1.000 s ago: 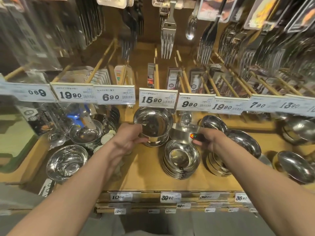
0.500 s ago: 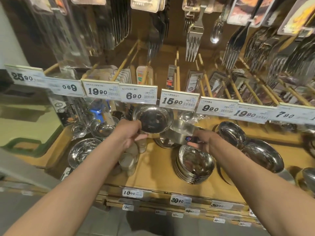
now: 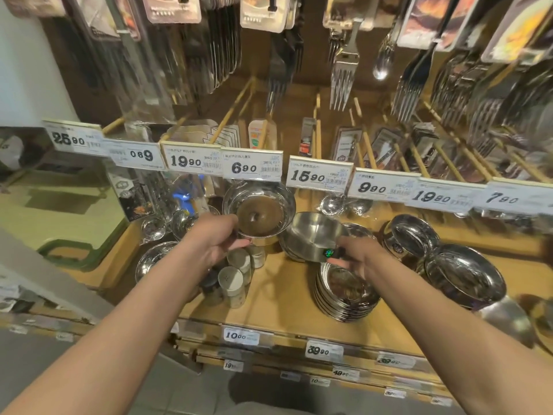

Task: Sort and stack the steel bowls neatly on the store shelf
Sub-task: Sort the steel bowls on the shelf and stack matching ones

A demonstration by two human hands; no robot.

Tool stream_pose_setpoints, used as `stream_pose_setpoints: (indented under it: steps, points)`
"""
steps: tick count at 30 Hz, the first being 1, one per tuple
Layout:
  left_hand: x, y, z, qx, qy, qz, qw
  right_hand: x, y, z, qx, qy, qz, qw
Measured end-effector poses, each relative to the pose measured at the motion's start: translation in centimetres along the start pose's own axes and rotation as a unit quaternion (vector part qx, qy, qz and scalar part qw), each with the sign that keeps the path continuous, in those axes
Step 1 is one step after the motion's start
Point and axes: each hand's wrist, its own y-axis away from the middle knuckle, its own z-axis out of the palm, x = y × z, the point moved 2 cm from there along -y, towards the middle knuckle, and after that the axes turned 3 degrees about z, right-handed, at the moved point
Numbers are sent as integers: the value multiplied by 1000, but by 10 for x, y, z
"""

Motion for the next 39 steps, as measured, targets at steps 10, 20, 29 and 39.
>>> stream_pose_setpoints:
  steps: [10, 20, 29, 39]
  points:
    - [-9, 46, -17, -9, 9, 28, 1000, 24, 20, 15, -2, 83, -35, 996]
    - [-43, 97, -47, 16, 12, 31, 999, 49, 86, -26, 0, -12, -70, 997]
    - [-119, 184, 31, -63, -68, -13, 996, 158, 190, -177, 36, -76, -64, 994]
    - [-201, 260, 134, -205, -145, -75, 965, 264, 237, -331, 165, -196, -27, 966]
